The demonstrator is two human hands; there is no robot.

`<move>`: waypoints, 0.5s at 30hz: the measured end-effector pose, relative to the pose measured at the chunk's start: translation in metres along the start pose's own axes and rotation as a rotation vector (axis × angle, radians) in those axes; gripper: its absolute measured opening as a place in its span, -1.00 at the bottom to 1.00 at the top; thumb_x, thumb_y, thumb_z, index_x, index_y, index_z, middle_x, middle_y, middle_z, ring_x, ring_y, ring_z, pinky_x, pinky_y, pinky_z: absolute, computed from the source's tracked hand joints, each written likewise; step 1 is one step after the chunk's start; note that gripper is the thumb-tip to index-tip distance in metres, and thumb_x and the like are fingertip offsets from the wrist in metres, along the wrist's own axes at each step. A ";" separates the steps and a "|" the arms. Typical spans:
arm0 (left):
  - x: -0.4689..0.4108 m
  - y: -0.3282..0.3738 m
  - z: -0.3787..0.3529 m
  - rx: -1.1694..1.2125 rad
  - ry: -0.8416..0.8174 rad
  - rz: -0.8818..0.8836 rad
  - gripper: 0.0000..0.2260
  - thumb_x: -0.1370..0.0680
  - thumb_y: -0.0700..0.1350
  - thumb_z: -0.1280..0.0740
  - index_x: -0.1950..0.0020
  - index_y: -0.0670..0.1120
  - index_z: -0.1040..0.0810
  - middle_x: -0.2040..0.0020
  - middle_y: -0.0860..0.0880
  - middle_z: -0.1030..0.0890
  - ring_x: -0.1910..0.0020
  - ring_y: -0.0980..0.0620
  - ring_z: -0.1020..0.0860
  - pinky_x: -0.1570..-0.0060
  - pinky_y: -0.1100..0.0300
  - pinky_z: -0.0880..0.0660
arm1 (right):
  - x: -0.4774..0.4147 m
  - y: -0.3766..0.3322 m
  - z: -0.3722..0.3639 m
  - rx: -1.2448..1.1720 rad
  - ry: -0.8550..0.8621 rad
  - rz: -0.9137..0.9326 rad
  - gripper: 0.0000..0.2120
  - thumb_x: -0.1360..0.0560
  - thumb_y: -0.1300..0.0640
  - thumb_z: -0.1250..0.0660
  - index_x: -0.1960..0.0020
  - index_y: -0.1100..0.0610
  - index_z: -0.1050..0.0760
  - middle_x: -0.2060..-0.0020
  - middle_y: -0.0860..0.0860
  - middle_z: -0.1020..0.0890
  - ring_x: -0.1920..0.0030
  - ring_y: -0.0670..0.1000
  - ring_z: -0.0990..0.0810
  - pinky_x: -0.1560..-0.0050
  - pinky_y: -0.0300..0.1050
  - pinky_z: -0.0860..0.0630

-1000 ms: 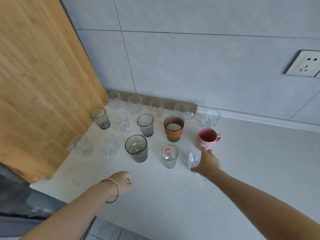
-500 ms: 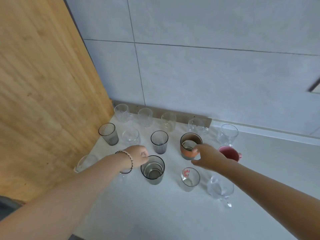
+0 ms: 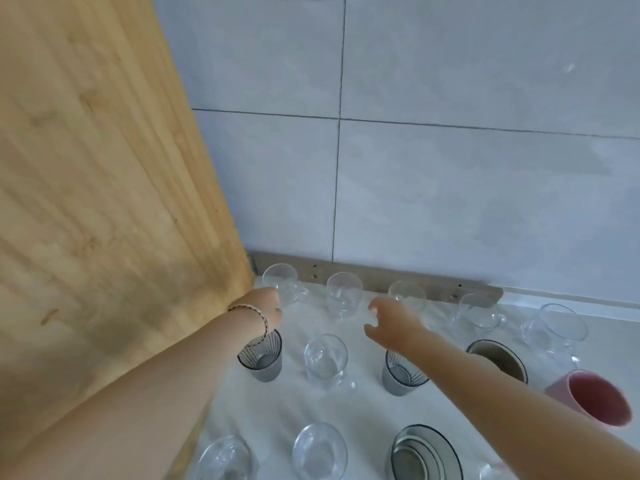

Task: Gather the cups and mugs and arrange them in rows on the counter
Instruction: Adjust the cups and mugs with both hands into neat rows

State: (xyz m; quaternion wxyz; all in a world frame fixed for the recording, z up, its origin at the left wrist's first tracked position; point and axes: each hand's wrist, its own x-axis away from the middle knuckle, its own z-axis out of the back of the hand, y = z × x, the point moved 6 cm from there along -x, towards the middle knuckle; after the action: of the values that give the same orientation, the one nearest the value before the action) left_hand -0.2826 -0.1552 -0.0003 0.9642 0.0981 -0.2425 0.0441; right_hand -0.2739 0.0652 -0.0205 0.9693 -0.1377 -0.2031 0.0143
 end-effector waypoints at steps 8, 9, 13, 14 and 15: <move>-0.066 -0.007 0.009 0.016 0.074 0.031 -0.54 -0.54 -0.03 -0.23 -0.41 -0.08 -0.26 -0.36 -0.14 -0.36 -0.28 -0.16 -0.45 -0.23 -0.01 -0.45 | -0.054 -0.023 -0.015 0.016 0.024 -0.161 -0.34 -0.49 -0.14 -0.30 -0.43 0.18 -0.18 -0.33 0.12 -0.35 -0.34 0.15 -0.41 -0.19 0.02 -0.45; -0.073 -0.006 0.007 0.028 0.076 0.034 -0.48 -0.52 0.00 -0.26 -0.44 -0.06 -0.20 -0.39 -0.13 -0.30 -0.31 -0.17 -0.42 -0.25 -0.02 -0.45 | -0.062 -0.024 -0.015 0.001 0.031 -0.170 -0.28 -0.46 -0.17 -0.32 -0.44 0.17 -0.14 -0.33 0.12 -0.34 -0.34 0.15 -0.41 -0.20 0.02 -0.45; -0.100 -0.009 -0.004 0.059 0.074 0.043 -0.35 -0.46 0.04 -0.33 -0.47 0.01 -0.10 -0.45 -0.06 -0.18 -0.36 -0.15 -0.35 -0.25 -0.02 -0.44 | -0.090 -0.028 -0.020 -0.075 0.038 -0.197 -0.15 -0.37 -0.24 -0.39 -0.45 0.14 -0.10 -0.31 0.10 -0.33 -0.33 0.13 -0.42 -0.19 0.01 -0.46; -0.105 -0.010 -0.008 0.060 0.068 0.043 -0.35 -0.46 0.04 -0.33 -0.47 0.02 -0.10 -0.45 -0.06 -0.18 -0.36 -0.15 -0.36 -0.24 -0.01 -0.45 | -0.095 -0.028 -0.023 -0.085 0.043 -0.203 -0.15 -0.36 -0.24 -0.41 -0.44 0.14 -0.12 -0.30 0.10 -0.33 -0.32 0.13 -0.43 -0.19 0.01 -0.47; -0.108 -0.011 -0.012 0.064 0.070 0.039 -0.36 -0.46 0.06 -0.33 -0.46 0.03 -0.11 -0.45 -0.05 -0.19 -0.36 -0.15 -0.36 -0.22 -0.01 -0.47 | -0.098 -0.027 -0.025 -0.094 0.047 -0.200 -0.15 -0.35 -0.23 -0.42 -0.43 0.14 -0.14 -0.30 0.10 -0.33 -0.31 0.13 -0.43 -0.19 0.01 -0.47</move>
State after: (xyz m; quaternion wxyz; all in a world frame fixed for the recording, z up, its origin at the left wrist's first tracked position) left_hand -0.3704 -0.1674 -0.0637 0.9674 0.1223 -0.2088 0.0740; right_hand -0.3543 0.0246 -0.0736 0.9628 -0.1624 -0.1936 -0.0952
